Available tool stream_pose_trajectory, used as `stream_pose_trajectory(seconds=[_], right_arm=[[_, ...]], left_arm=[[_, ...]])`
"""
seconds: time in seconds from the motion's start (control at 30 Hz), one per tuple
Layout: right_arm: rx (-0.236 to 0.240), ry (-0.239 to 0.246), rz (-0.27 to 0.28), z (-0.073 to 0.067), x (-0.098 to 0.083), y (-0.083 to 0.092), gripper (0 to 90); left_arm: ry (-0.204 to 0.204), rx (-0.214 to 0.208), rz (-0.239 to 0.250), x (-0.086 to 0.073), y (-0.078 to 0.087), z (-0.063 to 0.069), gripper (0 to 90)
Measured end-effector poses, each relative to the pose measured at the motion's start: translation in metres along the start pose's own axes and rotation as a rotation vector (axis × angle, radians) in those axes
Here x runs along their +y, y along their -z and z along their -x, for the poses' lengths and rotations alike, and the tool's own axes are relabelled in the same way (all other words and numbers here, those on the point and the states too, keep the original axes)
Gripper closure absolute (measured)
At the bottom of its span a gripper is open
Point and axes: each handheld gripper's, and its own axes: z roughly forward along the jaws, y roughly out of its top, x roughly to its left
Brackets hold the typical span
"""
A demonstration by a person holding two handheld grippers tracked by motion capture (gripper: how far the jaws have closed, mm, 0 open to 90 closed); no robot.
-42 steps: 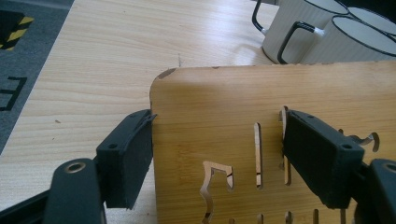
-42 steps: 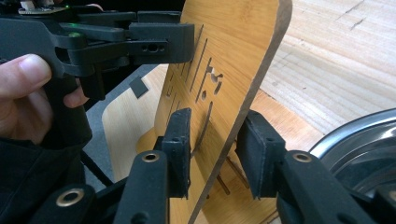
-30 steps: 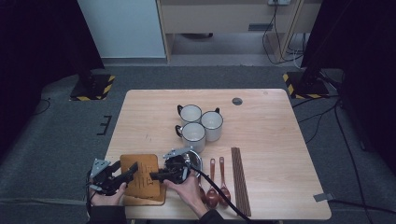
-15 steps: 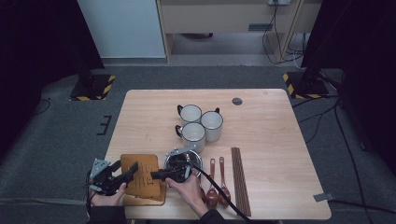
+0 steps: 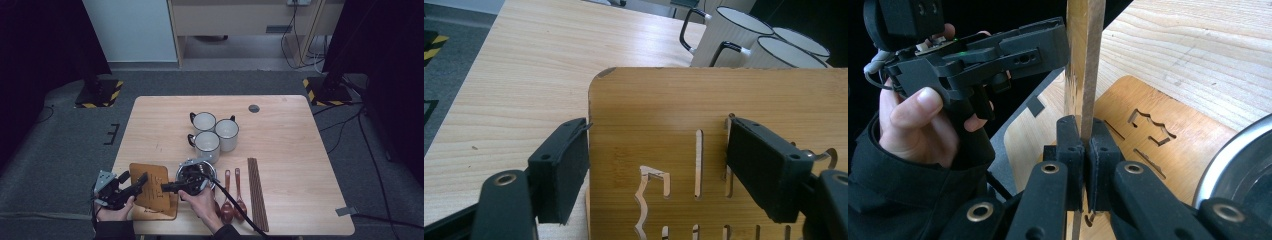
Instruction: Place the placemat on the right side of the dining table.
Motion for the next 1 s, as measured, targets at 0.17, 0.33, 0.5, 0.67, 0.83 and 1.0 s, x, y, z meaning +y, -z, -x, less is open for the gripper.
stream_pose_trajectory(seconds=[0.17, 0.33, 0.5, 0.67, 0.83, 1.0], right_arm=[[-0.007, 0.008, 0.011, -0.002, 0.001, 0.001, 87.2], [-0.031, 0.02, 0.027, -0.004, 0.003, 0.005, 87.3], [-0.051, 0.028, 0.052, -0.005, 0.008, 0.012, 87.3], [-0.067, 0.036, 0.078, -0.006, 0.013, 0.02, 87.3], [-0.081, 0.044, 0.111, -0.007, 0.016, 0.028, 87.3], [-0.097, 0.053, 0.143, -0.008, 0.021, 0.037, 87.3]], left_arm=[[-0.001, -0.003, 0.014, 0.0, 0.0, 0.0, 24.7], [-0.01, 0.003, 0.035, 0.0, 0.002, -0.001, 23.3], [-0.004, 0.005, 0.043, 0.0, 0.002, -0.002, 23.0], [0.0, 0.012, 0.042, -0.001, 0.002, -0.004, 22.2], [-0.004, 0.018, 0.033, -0.002, 0.001, -0.004, 21.3], [-0.019, 0.031, 0.023, -0.003, -0.001, -0.005, 20.4]])
